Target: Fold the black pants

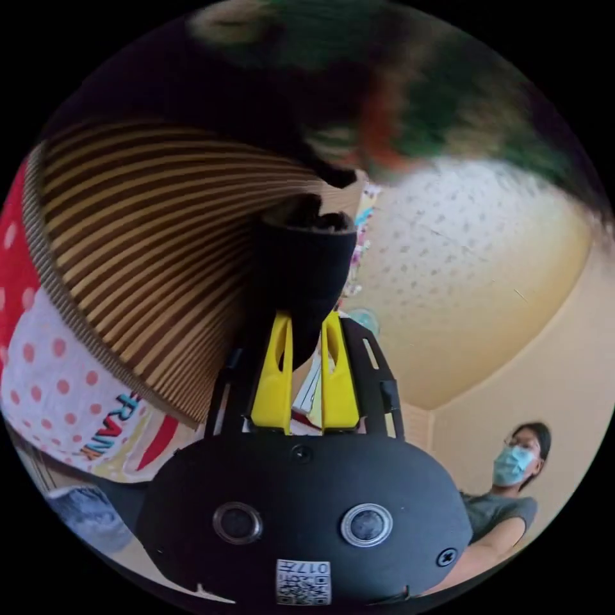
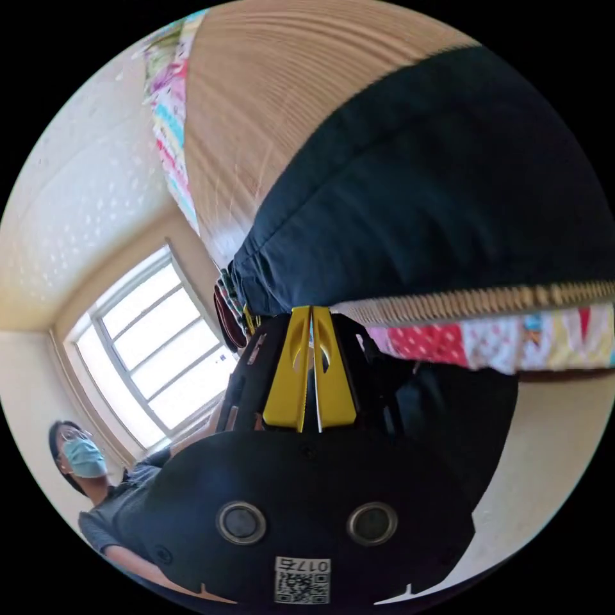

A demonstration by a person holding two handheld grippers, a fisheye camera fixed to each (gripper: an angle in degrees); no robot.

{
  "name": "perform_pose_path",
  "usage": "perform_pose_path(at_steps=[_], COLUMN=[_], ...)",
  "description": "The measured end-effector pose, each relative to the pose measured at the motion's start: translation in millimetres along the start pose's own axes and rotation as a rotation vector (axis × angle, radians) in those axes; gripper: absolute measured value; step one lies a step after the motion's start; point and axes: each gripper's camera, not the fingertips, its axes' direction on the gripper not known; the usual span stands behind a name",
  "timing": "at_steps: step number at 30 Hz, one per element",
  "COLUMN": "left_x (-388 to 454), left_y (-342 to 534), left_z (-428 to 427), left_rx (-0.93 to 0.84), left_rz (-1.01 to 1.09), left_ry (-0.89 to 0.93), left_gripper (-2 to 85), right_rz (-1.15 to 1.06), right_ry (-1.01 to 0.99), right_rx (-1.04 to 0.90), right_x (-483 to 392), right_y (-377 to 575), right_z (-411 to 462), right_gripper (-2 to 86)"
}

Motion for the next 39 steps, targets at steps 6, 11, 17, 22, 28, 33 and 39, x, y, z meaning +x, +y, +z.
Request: perform_pose_path(at_steps=[6, 11, 17, 22, 28, 33, 39], left_x=[104.8, 215.9, 186.3, 104.3, 16.2, -94.9, -215.3], left_y=[51.6, 166.9, 316.0, 330.5, 225.2, 143.7, 114.8], left_z=[12.1, 102.6, 286.5, 309.2, 214.2, 183.7, 184.2], left_rx=[-0.182, -0.421, -0.896, -0.940, -0.505, -0.519, -0.695], left_rz=[0.397, 0.748, 0.964, 0.840, 0.516, 0.286, 0.013], left_ry=[0.014, -0.141, -0.390, -0.558, -0.759, -0.712, -0.373], left_gripper=[6.5, 6.8, 7.5, 7.8, 18.5, 24.8, 19.6], right_rz=[-0.044, -0.180, -0.297, 0.157, 0.268, 0.045, -0.133], right_ry=[-0.119, -0.403, -0.097, 0.440, 0.306, 0.130, 0.086], right_rx=[-0.118, -0.431, -0.514, -0.453, -0.161, 0.089, 0.087], right_x=[-28.1, -41.8, 16.4, 169.3, 221.4, 167.5, 87.1], right_y=[-64.5, -75.8, -35.4, 10.1, 74.6, 84.2, 59.9], right_z=[148.0, 213.8, 95.2, -56.8, -176.1, -173.3, -101.4], right_gripper=[0.4, 0.4, 0.3, 0.2, 0.4, 0.4, 0.3])
